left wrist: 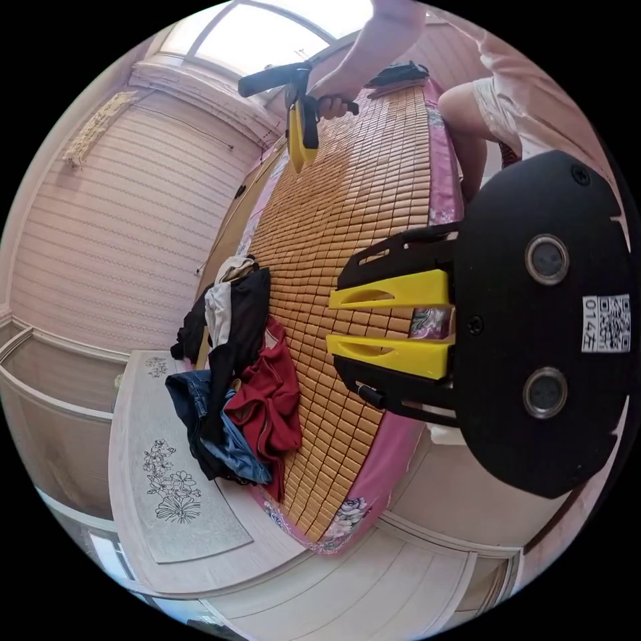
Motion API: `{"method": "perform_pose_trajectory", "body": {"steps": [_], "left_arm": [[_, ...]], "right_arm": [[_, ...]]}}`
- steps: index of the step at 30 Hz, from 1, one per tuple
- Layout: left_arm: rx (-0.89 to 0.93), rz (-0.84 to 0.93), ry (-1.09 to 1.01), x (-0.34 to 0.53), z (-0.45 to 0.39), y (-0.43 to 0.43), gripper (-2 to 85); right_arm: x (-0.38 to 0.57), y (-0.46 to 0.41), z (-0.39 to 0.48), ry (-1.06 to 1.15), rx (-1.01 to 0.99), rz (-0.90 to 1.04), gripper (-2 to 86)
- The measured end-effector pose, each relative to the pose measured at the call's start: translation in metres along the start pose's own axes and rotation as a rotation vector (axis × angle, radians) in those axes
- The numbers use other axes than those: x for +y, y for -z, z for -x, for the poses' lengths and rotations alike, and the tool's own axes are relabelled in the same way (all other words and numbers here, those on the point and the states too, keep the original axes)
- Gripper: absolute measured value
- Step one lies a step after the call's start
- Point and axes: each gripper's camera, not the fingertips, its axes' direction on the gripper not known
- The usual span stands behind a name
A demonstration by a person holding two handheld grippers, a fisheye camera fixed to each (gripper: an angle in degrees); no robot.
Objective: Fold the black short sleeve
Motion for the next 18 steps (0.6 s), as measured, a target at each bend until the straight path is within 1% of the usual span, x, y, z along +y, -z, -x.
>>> {"method": "perform_pose_trajectory", "body": {"steps": [5,9,10,12,14,16,18], "left_arm": [[-0.036,-0.008,-0.046,-0.059,0.049,-0.064,8.2],[-0.096,-0.017,-0.103,-0.112,0.072,-0.110,9.6],[-0.116,-0.035,-0.150,-0.129,0.076,-0.122,10.0],[-0.144,-0.075,-0.252,-0.152,0.076,-0.140,10.6],[-0.229,-0.053,-0.388,-0.177,0.072,-0.172,11.4],[-0.273,-0.003,-0.436,-0.192,0.074,-0.197,11.9],[-0.295,0.020,-0.431,-0.206,0.080,-0.214,12.0]], "right_arm": [[-0.108,-0.065,-0.065,-0.107,0.063,0.041,14.1],[-0.176,-0.102,-0.101,-0.122,0.089,0.060,14.2],[-0.198,-0.114,-0.109,-0.108,0.089,0.065,14.2],[-0.226,-0.131,-0.123,-0.100,0.073,0.066,14.1],[-0.258,-0.153,-0.146,-0.148,0.018,0.049,13.9],[-0.280,-0.172,-0.162,-0.182,-0.018,0.033,13.8],[-0.304,-0.192,-0.174,-0.191,-0.041,0.032,13.8]]}}
